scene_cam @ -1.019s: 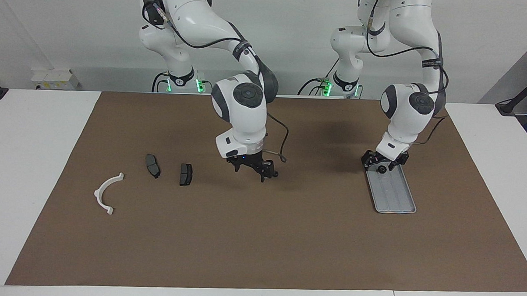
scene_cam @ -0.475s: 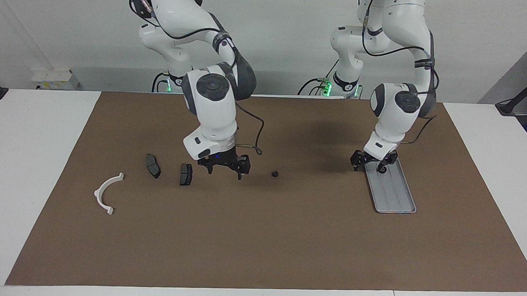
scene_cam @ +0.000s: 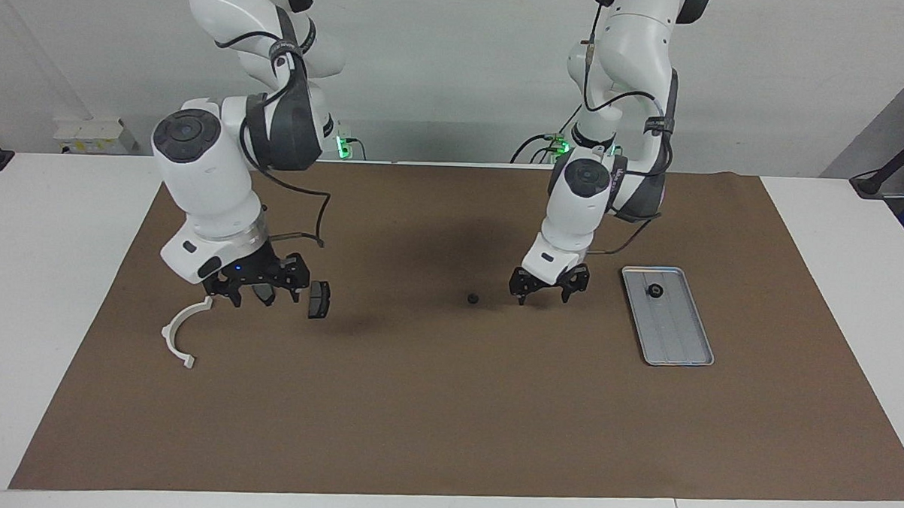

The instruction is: Pick bearing gear from pile to tray

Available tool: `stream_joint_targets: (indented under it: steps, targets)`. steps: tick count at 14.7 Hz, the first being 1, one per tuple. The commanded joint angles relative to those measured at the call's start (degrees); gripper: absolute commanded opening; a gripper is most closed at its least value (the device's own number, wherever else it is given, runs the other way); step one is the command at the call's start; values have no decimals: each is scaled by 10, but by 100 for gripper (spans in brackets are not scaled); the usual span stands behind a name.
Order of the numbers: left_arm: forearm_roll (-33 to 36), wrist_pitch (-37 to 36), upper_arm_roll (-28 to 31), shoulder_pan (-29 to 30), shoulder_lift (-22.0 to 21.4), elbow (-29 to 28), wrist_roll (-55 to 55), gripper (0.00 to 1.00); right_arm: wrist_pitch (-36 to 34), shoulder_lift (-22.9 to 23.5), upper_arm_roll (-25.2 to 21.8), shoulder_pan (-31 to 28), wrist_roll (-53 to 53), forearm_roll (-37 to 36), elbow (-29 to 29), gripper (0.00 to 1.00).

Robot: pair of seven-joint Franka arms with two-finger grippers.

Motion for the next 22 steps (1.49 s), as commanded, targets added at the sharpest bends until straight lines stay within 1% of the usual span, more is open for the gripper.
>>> stream_joint_targets:
  steps: [1, 2, 6, 13, 15, 18, 20, 22]
  targets:
    - [15, -48, 16, -32, 56, 90, -40, 100, -16, -21, 9, -7, -10, -7, -12, 100]
    - [23, -53, 15, -35, 59, 100, -54, 100, -17, -25, 9, -7, -10, -6, -13, 100]
    - [24, -70, 17, -76, 61, 102, -92, 100, -25, -29, 9, -12, -10, -6, -14, 100]
    - [25, -58, 16, -105, 64, 99, -122, 100, -25, -31, 9, -16, -9, -4, -22, 100]
    - [34, -38, 16, -120, 64, 88, -140, 100, -24, -30, 9, -26, -10, 1, -22, 100]
    - [35, -22, 16, -120, 64, 84, -144, 100, -24, -31, 9, -33, -14, 3, -22, 100]
    - [36, -20, 16, -125, 78, 86, -147, 100, -25, -37, 10, -34, -18, 3, -24, 100]
    - [44, -16, 18, -131, 102, 91, -150, 100, -25, -65, 9, -35, -18, 3, -45, 100]
